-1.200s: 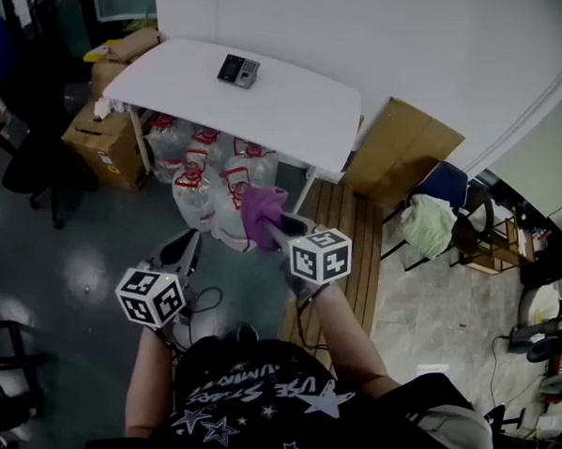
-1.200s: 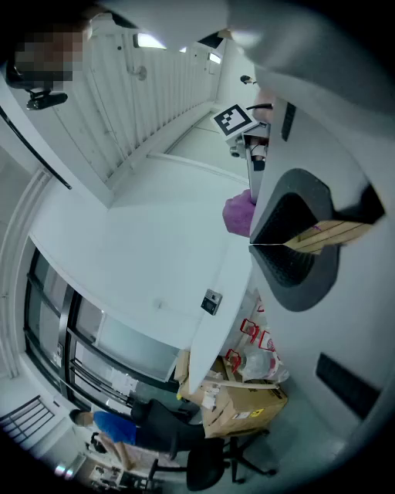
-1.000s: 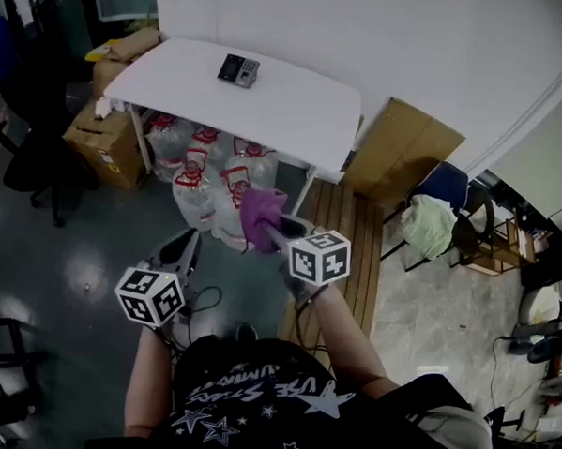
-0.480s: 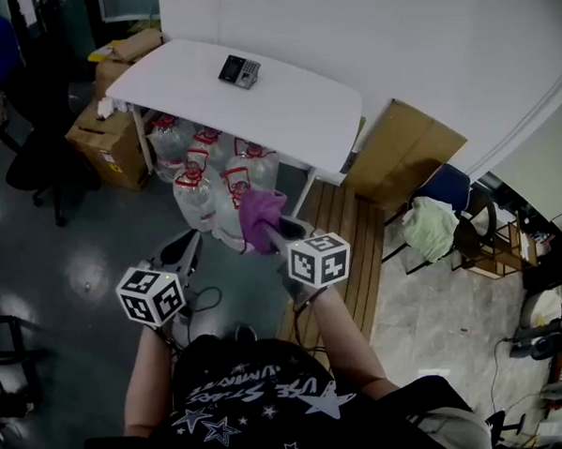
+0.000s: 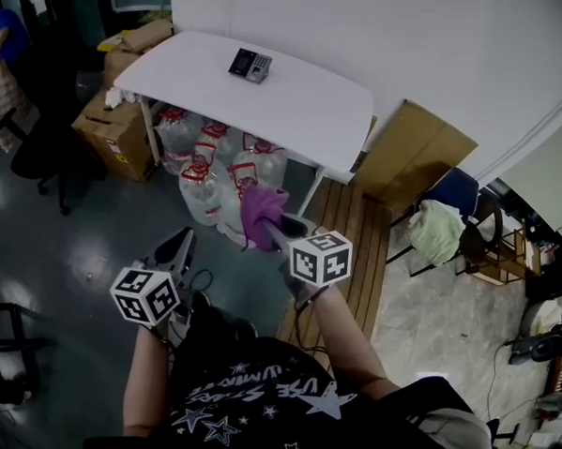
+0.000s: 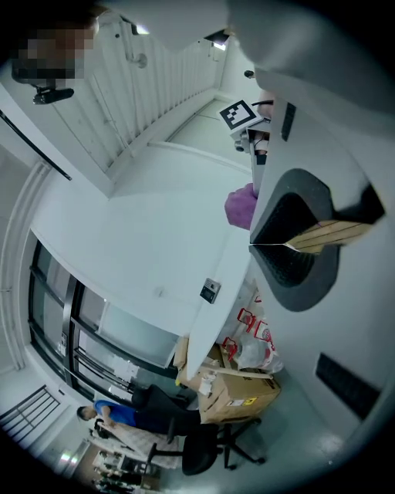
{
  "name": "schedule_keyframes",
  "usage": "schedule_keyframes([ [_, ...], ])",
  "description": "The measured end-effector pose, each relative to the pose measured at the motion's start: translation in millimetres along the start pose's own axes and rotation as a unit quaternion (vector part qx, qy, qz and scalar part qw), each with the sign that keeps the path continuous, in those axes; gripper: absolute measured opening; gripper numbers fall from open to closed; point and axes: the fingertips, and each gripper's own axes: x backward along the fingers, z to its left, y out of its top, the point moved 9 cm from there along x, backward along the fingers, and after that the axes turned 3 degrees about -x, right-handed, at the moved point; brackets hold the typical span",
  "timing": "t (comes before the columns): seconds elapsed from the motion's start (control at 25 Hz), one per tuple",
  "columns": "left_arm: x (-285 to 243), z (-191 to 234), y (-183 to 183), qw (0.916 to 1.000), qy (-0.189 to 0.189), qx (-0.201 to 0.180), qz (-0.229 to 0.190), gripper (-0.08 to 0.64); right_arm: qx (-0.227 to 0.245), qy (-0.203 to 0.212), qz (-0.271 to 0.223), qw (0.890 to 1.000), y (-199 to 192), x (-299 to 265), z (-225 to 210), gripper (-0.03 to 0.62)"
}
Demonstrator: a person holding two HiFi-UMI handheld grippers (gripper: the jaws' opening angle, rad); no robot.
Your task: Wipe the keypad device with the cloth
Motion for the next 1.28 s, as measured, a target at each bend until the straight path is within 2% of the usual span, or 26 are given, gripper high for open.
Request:
schedule_keyframes([
  [0.24,-23.0,23.9,5.6,0.9999,-0.014,0.003,0.003,0.008,0.002,-0.013,0.010,1.000,4.2,-20.3,-8.0,0.098],
  [0.44,-46.4,53.3,25.5,0.9994,-0.033,0.001,0.008,0.008,-0.002,-0.031,0.009,0.999,24.4,-47.1,-13.9,0.098],
  [1.04,-85.7,195.9,88.0,0.9974,-0.071,-0.003,0.015,0.008,-0.018,-0.077,-0.009,0.997,80.1,-176.0,-0.6,0.098],
  [1.28,-87.7,246.6,105.5,0.9959,-0.088,-0.003,0.019,0.008,-0.030,-0.099,-0.018,0.994,91.4,-217.4,14.9,0.098],
])
